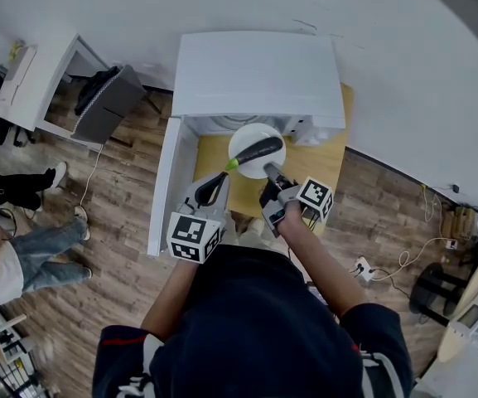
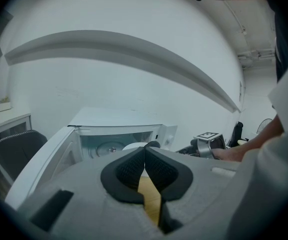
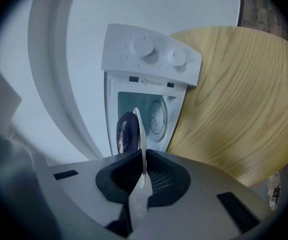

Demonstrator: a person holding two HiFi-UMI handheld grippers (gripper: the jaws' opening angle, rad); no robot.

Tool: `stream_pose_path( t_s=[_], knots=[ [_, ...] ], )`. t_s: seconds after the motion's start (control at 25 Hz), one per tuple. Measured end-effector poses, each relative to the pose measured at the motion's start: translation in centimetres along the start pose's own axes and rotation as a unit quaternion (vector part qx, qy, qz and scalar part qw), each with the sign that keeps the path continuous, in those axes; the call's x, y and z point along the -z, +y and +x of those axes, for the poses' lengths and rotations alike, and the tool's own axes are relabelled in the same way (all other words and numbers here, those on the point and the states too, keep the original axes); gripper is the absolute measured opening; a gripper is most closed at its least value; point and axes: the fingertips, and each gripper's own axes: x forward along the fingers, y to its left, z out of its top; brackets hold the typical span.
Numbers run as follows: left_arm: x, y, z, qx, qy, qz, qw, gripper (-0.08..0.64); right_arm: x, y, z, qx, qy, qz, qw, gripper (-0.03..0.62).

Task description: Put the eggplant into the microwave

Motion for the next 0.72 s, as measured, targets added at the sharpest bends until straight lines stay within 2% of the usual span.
stream_pose_path(
  t_s=[0.72],
  knots=[
    [1.1, 3.2, 0.6, -0.01, 0.02, -0.016, 0.9996, 0.017, -1.3, -2.8, 5.0, 0.031, 0.005, -0.004, 1.0, 0.025]
  ],
)
